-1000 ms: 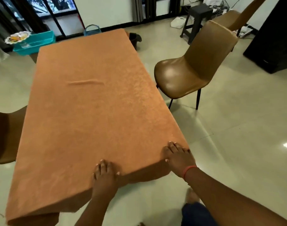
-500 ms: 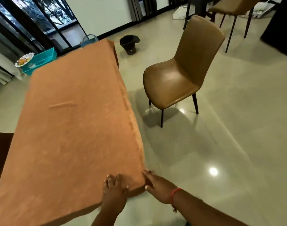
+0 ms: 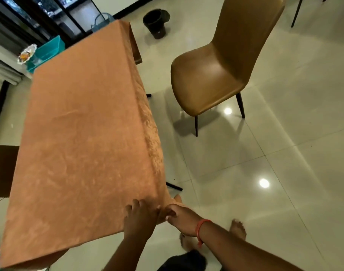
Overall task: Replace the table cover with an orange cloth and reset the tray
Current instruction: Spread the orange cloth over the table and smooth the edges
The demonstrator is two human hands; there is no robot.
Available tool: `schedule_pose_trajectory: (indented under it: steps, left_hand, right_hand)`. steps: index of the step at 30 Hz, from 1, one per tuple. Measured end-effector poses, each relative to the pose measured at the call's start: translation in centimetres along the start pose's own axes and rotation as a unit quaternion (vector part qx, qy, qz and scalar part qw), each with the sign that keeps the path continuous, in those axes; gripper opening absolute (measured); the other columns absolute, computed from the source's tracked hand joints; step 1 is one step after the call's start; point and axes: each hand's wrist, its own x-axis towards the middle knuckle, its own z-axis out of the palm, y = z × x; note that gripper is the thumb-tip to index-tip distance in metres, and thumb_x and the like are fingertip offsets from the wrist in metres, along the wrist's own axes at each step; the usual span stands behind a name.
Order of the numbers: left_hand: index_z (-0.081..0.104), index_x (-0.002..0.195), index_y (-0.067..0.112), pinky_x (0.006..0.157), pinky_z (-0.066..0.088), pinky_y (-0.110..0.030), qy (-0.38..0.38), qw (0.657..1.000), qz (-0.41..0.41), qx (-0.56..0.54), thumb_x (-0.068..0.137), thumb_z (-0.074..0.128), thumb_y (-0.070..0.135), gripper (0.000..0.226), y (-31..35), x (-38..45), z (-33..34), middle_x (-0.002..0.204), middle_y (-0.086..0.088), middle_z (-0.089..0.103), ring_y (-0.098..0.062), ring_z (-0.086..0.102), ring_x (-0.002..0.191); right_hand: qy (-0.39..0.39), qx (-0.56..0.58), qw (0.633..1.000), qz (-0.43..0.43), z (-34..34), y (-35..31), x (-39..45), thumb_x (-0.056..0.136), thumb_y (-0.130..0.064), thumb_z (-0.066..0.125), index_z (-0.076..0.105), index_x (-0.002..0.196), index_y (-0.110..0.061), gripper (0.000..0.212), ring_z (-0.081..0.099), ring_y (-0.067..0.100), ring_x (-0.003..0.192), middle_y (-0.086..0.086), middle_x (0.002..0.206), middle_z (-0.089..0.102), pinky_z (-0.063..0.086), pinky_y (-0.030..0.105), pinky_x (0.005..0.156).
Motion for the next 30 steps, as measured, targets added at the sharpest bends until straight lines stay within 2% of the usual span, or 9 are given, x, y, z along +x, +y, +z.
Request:
schedule_pose_trajectory:
  steps: [2,5,8,10,14,19,23,26,30]
  left_hand:
    - [0.054,0.117,0.018,0.085,0.043,-0.04,-0.005,0.996,-0.045,-0.081,0.094,0.022,0.068,0.063,0.7,0.0,-1.0,0.115,-0.006,0.057,-0.028,0.052,0.107]
    - [0.055,0.108,0.014,0.085,0.043,-0.036,-0.003,0.982,-0.036,-0.185,0.099,0.037,0.053,0.043,1.3,0.3,-1.4,0.109,-0.008,0.063,-0.026,0.058,0.099]
    - [0.053,0.105,0.014,0.082,0.041,-0.033,-0.003,0.982,-0.022,-0.186,0.102,0.035,0.042,0.034,1.5,0.5,-1.6,0.107,-0.007,0.064,-0.023,0.06,0.097]
    - [0.054,0.111,0.013,0.086,0.042,-0.031,-0.011,0.985,0.002,-0.171,0.103,0.035,0.035,0.03,1.9,0.7,-2.1,0.113,-0.007,0.063,-0.022,0.06,0.102]
    - [0.054,0.12,0.009,0.092,0.043,-0.03,-0.018,0.987,0.015,-0.161,0.101,0.043,0.027,0.028,2.5,0.7,-2.8,0.119,-0.006,0.06,-0.022,0.058,0.109]
    - [0.053,0.115,0.013,0.089,0.044,-0.029,-0.02,0.985,0.025,-0.171,0.099,0.042,0.027,0.024,4.0,0.4,-2.9,0.115,-0.006,0.062,-0.019,0.06,0.103]
    - [0.053,0.113,0.011,0.083,0.043,-0.03,-0.026,0.985,0.045,-0.165,0.099,0.042,0.027,0.023,5.6,0.5,-3.5,0.113,-0.008,0.061,-0.022,0.059,0.102]
    - [0.052,0.115,0.011,0.083,0.043,-0.03,-0.036,0.984,0.048,-0.167,0.099,0.042,0.025,0.024,6.4,0.7,-3.6,0.115,-0.009,0.06,-0.023,0.059,0.104]
    - [0.055,0.109,0.016,0.08,0.042,-0.029,-0.041,0.982,0.046,-0.177,0.1,0.04,0.03,0.022,6.4,1.0,-3.6,0.111,-0.005,0.062,-0.019,0.058,0.096]
  right_hand:
    - [-0.006,0.007,1.0,-0.003,-0.5,-0.3,-0.4,0.078,-0.059,0.042,0.053,0.109,-0.045,0.036,0.061,0.019,0.096,-0.005,0.12,0.046,0.053,0.039,0.091]
    - [-0.01,0.03,0.999,0.008,-1.4,-0.7,-1.2,0.085,-0.053,0.046,0.053,0.12,-0.043,0.038,0.06,0.018,0.108,-0.003,0.128,0.055,0.05,0.036,0.097]
    - [-0.008,0.031,0.999,0.008,-1.8,-0.7,-1.7,0.093,-0.045,0.048,0.048,0.136,-0.034,0.045,0.056,0.016,0.119,-0.005,0.135,0.058,0.046,0.035,0.103]
    - [-0.002,0.026,1.0,0.007,-1.9,-0.5,-1.8,0.096,-0.04,0.048,0.048,0.137,-0.031,0.042,0.056,0.016,0.12,-0.004,0.135,0.058,0.045,0.035,0.103]
    - [0.012,0.04,0.999,0.015,-2.1,0.0,-2.3,0.098,-0.035,0.046,0.048,0.137,-0.029,0.039,0.058,0.014,0.108,0.0,0.133,0.057,0.049,0.034,0.098]
    - [0.034,0.043,0.998,0.033,-2.5,0.9,-2.5,0.102,-0.032,0.039,0.042,0.143,-0.03,0.041,0.061,0.014,0.1,0.003,0.13,0.058,0.052,0.036,0.092]
    - [0.046,0.037,0.998,0.028,-2.9,1.6,-2.9,0.104,-0.026,0.039,0.044,0.142,-0.026,0.038,0.055,0.012,0.103,0.004,0.136,0.057,0.044,0.025,0.088]
    - [0.066,0.05,0.996,0.013,-3.0,2.2,-3.0,0.103,-0.019,0.044,0.053,0.133,-0.024,0.031,0.052,0.004,0.097,-0.003,0.129,0.057,0.041,0.015,0.081]
    - [0.048,0.029,0.998,0.028,-3.7,2.3,-3.5,0.104,-0.027,0.04,0.044,0.142,-0.023,0.038,0.06,0.016,0.103,0.006,0.131,0.058,0.051,0.036,0.092]
